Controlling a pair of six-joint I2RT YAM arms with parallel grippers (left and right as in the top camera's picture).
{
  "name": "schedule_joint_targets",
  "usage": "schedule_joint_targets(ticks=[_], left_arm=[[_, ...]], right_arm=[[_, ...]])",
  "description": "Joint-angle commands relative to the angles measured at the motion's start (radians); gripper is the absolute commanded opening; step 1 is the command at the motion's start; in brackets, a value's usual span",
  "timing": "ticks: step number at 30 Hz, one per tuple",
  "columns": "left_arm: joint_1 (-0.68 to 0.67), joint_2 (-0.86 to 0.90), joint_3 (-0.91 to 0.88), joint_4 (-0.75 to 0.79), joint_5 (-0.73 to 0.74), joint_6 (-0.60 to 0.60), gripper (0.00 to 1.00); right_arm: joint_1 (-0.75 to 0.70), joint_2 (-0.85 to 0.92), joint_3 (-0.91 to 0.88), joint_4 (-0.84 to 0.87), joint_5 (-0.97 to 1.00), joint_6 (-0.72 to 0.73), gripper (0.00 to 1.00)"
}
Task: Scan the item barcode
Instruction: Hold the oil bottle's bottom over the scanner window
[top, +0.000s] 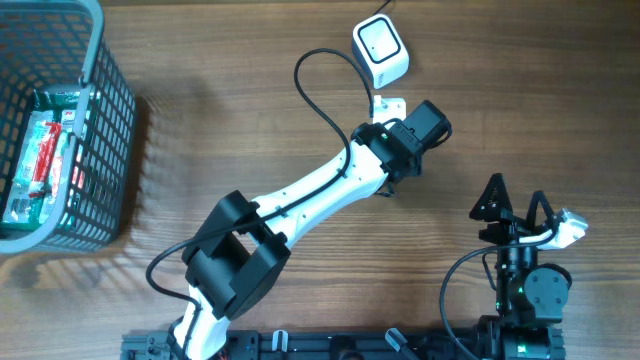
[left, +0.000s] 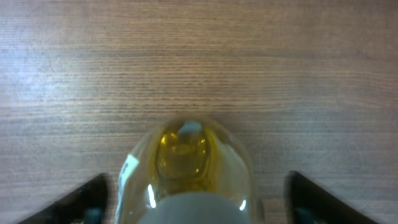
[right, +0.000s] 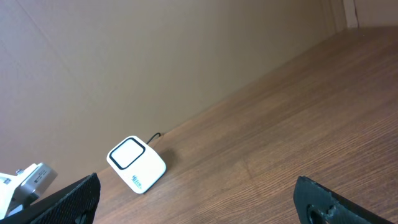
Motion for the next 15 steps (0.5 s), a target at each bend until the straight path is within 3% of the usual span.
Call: schedule_joint_targets(ticks=[1,15], left_arm=[[-0.001,-0.007,-0.018,-0.019,0.042,0.003,1.0],[0.0,-0.222,-0.018,-0.039,0.041,0.086,1.0]], right_arm=[[-0.004,0.002,0.0,0.003,-0.017,-0.003,1.0],[-0.004,0.002,0.0,0.003,-0.017,-0.003,1.0]])
